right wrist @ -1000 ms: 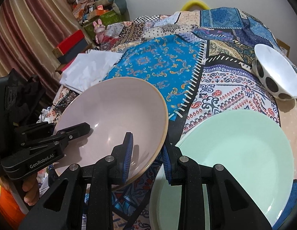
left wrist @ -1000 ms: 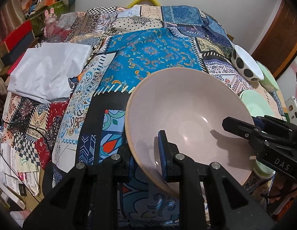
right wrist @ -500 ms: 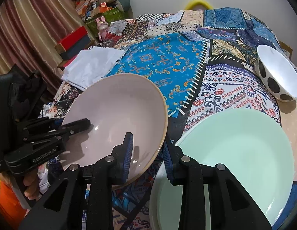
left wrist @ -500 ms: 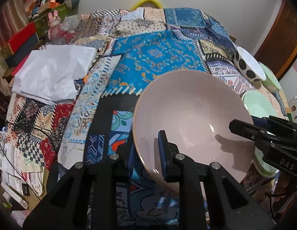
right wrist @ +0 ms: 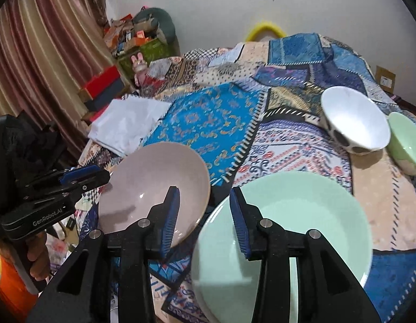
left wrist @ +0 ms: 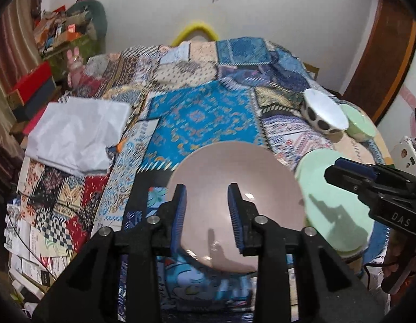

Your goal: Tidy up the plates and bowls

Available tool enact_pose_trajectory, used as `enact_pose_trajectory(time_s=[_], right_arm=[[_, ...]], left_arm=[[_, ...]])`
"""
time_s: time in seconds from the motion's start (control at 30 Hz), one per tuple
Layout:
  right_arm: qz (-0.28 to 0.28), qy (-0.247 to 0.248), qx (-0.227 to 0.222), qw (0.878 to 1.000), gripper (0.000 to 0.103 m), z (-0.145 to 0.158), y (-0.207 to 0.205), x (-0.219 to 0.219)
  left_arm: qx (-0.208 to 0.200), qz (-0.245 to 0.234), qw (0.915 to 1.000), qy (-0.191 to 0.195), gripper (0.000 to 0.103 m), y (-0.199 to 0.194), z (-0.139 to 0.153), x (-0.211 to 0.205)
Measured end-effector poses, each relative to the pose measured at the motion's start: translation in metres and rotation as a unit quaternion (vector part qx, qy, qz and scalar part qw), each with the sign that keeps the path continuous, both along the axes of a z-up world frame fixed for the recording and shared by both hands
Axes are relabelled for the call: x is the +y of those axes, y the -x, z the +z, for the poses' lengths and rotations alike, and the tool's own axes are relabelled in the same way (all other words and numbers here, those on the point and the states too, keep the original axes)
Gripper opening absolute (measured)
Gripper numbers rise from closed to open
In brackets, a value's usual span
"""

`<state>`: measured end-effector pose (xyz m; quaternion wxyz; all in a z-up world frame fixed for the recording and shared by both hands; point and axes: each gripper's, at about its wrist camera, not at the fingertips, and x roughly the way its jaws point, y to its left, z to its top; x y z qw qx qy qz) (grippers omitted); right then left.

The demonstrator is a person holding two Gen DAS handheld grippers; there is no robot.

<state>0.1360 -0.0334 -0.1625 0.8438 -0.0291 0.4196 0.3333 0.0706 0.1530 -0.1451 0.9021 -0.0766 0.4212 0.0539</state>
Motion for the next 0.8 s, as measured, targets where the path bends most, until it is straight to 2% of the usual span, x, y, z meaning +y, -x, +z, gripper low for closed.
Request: enact_pose_trajectory(time_s=[0.27,0.37,0.43,0.5,0.63,0.8], right_arm=[[-0.018,-0.020,-0.036,0.999,0.036,0.027,0.006,-0.040],[-0.032,-0.030,-0.048,0.998,0.042,0.036,0.006,-0.061],[-0.046,-0.032,-0.057,0.997,0.043,0.040,0.005,-0.077],[-0.060,-0.032,-0.060,0.996,0.043,0.042,0.001,-0.093],[-0.087,-0.031,-0.058,0.994,0.043,0.041,-0.007,-0.122],[-0.115,-0.026,-0.056,0.991,0.043,0.038,-0.016,-0.150]], left_arm=[[-0.016,-0.029,0.9994,-0.011,0.042,-0.010,0.026,-0.046],[-0.022,-0.040,0.9989,-0.014,0.044,-0.018,0.031,-0.069],[-0.023,-0.049,0.9984,-0.017,0.045,-0.024,0.034,-0.083],[-0.024,-0.059,0.9979,-0.015,0.046,-0.031,0.036,-0.098],[-0.037,-0.081,0.9959,-0.018,0.057,-0.046,0.044,-0.125],[-0.044,-0.104,0.9934,-0.018,0.060,-0.071,0.048,-0.156]])
